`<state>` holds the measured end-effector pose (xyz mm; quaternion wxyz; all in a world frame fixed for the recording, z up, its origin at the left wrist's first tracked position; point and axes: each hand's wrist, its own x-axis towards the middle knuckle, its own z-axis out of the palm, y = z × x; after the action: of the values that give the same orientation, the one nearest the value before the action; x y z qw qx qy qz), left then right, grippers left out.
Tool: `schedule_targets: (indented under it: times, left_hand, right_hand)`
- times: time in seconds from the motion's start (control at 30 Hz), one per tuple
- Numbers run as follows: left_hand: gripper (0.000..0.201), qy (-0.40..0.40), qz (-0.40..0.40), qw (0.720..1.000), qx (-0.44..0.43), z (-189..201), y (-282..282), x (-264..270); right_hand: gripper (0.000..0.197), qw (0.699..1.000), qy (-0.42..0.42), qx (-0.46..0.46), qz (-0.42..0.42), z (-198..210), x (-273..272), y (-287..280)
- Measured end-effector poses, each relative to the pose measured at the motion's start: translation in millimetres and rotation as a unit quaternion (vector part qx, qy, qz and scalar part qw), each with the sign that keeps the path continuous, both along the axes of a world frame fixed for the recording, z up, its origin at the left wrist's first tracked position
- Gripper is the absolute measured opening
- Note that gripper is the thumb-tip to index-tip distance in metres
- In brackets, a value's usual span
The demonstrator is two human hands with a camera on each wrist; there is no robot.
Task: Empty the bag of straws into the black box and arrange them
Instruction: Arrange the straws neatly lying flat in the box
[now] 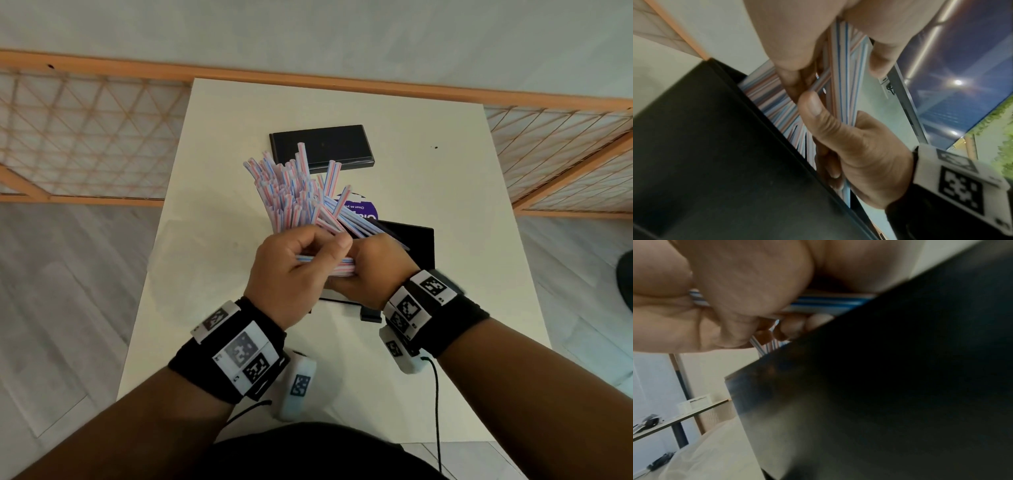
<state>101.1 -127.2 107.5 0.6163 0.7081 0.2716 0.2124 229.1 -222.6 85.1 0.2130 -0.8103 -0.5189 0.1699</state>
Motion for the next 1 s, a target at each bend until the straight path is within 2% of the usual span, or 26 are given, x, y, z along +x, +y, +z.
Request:
schedule_targets:
  times: [0.1,0.2,0.23,0.3,0.37,0.47,0.53,0.57,0.67,0.73,0.77,0.83,0.9,0.93,1.0]
  left_hand:
    - [0.037,0.058,-0.029,0.998,0.028,-1,7,-8]
    - [0.047,0.152,-0.124,0.978,0.076,-6,19,-19]
    - [0.046,0.168,-0.132,0.972,0.099,-8,23,-22]
    - [0.033,0.164,-0.110,0.971,0.136,-13,27,-24]
    - [0.035,0.158,-0.098,0.972,0.143,-12,26,-20]
    - [0.046,0.145,-0.133,0.968,0.155,-12,21,-12]
    - [0.038,0.118,-0.150,0.966,0.176,-12,18,-6]
    - [0.032,0.102,-0.148,0.964,0.197,-13,17,-3]
    - [0.017,0.093,-0.100,0.963,0.232,-16,17,1]
    - [0.019,0.102,-0.048,0.963,0.243,-17,23,-1]
    - [0.019,0.102,-0.020,0.964,0.243,-16,27,-3]
    - [0.013,0.085,0.024,0.973,0.212,-12,36,-10]
    - [0.011,0.029,0.058,0.988,0.141,-5,42,-17]
    - [0.013,0.002,0.080,0.990,0.116,-1,45,-19]
    - [0.012,-0.045,0.113,0.990,0.070,8,48,-22]
  right_hand:
    - [0.044,0.999,0.027,-0.013,-0.015,-4,5,-2]
    - [0.044,0.997,0.049,-0.037,-0.051,-4,17,-9]
    - [0.040,0.995,0.068,-0.033,-0.065,-3,22,-12]
    - [0.028,0.990,0.114,-0.028,-0.079,-2,27,-16]
    - [0.030,0.986,0.142,-0.016,-0.080,-1,27,-17]
    - [0.029,0.981,0.186,0.008,-0.061,0,20,-16]
    - [0.015,0.973,0.222,0.034,-0.047,5,13,-15]
    - [0.016,0.971,0.233,0.038,-0.045,8,10,-15]
    - [0.012,0.965,0.258,0.046,-0.023,17,6,-14]
    - [0.045,0.966,0.245,0.080,-0.018,19,9,-16]
    - [0.051,0.967,0.235,0.089,-0.031,20,11,-19]
    - [0.045,0.971,0.214,0.098,-0.044,21,16,-22]
    - [0.027,0.979,0.190,0.053,-0.052,17,18,-23]
    - [0.030,0.985,0.165,0.012,-0.047,11,18,-23]
    - [0.052,0.993,0.093,-0.072,-0.003,-2,15,-18]
